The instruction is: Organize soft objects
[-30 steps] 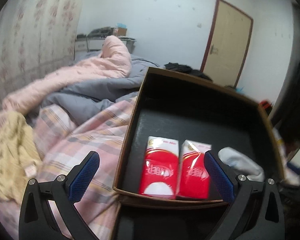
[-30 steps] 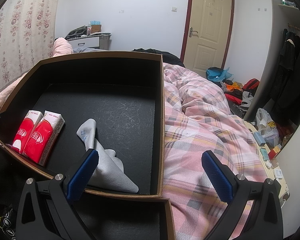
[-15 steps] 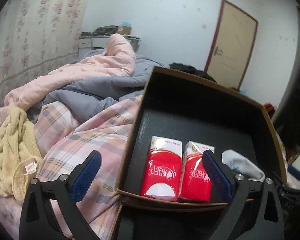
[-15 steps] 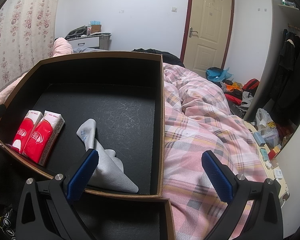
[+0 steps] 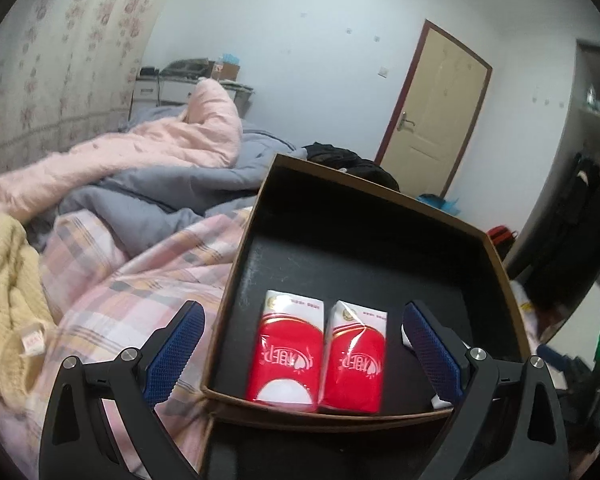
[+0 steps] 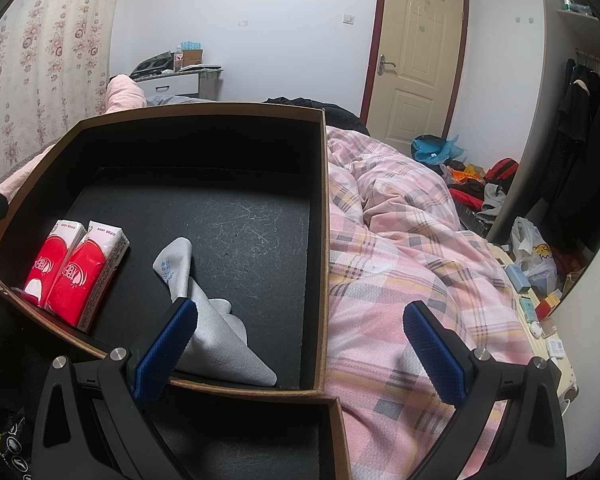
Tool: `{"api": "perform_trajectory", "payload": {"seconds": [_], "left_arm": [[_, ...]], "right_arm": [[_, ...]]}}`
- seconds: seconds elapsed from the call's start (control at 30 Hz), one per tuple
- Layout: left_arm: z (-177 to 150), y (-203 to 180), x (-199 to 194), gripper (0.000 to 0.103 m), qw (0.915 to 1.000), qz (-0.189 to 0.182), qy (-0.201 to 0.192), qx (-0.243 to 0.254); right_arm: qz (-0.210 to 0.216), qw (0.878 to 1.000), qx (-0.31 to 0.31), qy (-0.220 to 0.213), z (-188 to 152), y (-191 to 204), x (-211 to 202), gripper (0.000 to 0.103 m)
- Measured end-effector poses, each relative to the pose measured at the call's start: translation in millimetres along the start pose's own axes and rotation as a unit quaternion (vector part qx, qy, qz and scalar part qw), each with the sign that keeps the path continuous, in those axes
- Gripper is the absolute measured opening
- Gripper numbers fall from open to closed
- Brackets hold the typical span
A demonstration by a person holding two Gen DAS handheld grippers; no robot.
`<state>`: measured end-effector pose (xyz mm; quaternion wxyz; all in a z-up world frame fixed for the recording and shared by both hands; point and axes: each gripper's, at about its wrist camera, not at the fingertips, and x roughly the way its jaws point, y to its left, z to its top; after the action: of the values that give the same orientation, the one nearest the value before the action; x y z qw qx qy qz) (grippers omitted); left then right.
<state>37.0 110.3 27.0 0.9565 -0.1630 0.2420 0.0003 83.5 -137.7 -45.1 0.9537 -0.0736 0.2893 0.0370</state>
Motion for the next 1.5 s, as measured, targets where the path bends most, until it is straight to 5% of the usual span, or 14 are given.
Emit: {"api": "perform_trajectory", "payload": {"seconds": [0.13, 0.2, 1.07, 1.33, 1.5], "left_arm": [[-2.0, -3.2, 13.8, 0.099, 0.9975, 0.027, 0.055, 0.037], [-3.6, -1.2, 18.4, 0.099, 0.9965, 0.003, 0.079, 0.027], [-4.5, 0.6, 19.6, 0.100, 0.9967, 0.013, 0.078, 0.021], [-15.3, -7.5, 50.6, 0.099, 0.9858, 0.046, 0.153, 0.052], [-15.5, 4.9, 61.2, 0.101, 0.9820, 0.032, 0.186, 0.012]], "right_arm": [[0.001, 1.000, 0.000, 0.001, 0.8, -0.8, -0.1, 0.102], [0.000, 1.000, -0.001, 0.000, 1.0, -1.1, -0.1, 0.102], [0.000, 1.000, -0.001, 0.001, 1.2, 0.5, -0.5, 0.102], [0.000, 1.000, -0.001, 0.001, 1.5, 0.6, -0.4, 0.102], [0.005, 1.000, 0.000, 0.008, 3.7, -0.5, 0.8, 0.102]]}}
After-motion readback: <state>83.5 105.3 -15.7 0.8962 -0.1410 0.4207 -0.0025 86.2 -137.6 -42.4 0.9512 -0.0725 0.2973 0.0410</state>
